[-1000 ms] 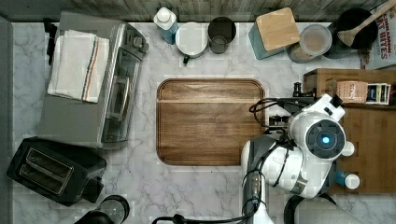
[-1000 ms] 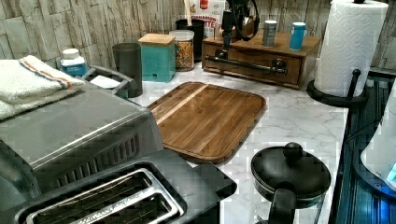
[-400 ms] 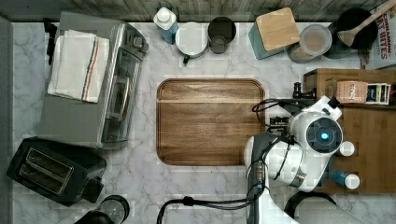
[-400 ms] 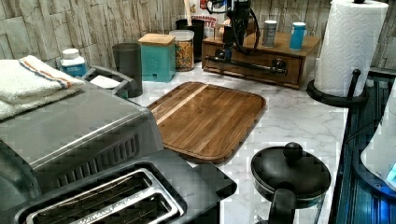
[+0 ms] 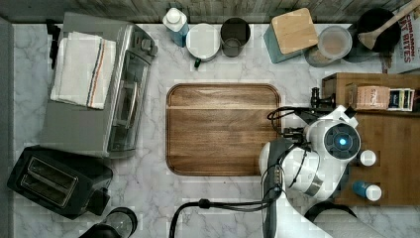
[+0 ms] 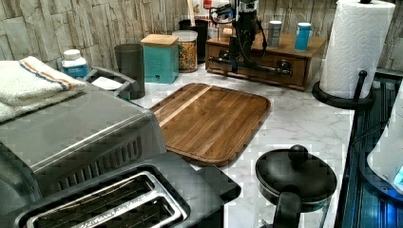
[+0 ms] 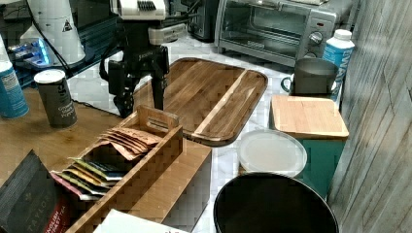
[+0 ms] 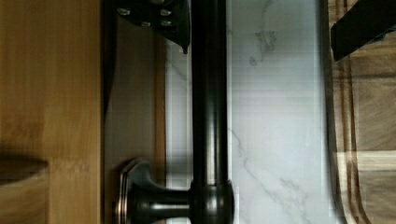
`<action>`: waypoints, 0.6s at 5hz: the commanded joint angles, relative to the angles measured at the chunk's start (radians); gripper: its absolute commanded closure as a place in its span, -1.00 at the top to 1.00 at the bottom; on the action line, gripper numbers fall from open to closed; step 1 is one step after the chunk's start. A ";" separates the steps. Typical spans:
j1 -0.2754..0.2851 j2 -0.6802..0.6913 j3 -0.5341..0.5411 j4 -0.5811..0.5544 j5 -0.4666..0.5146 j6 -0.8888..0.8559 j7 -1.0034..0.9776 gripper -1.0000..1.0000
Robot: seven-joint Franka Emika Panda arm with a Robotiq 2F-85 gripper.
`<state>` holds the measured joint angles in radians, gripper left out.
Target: Open the drawer.
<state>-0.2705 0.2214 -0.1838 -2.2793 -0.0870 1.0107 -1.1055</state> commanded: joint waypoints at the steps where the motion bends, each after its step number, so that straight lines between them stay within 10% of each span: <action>1: -0.023 0.039 -0.014 0.023 0.007 0.106 -0.060 1.00; 3: -0.021 0.037 0.003 0.023 0.016 0.080 -0.044 1.00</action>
<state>-0.2693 0.2944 -0.1866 -2.2793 -0.0883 1.0928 -1.1055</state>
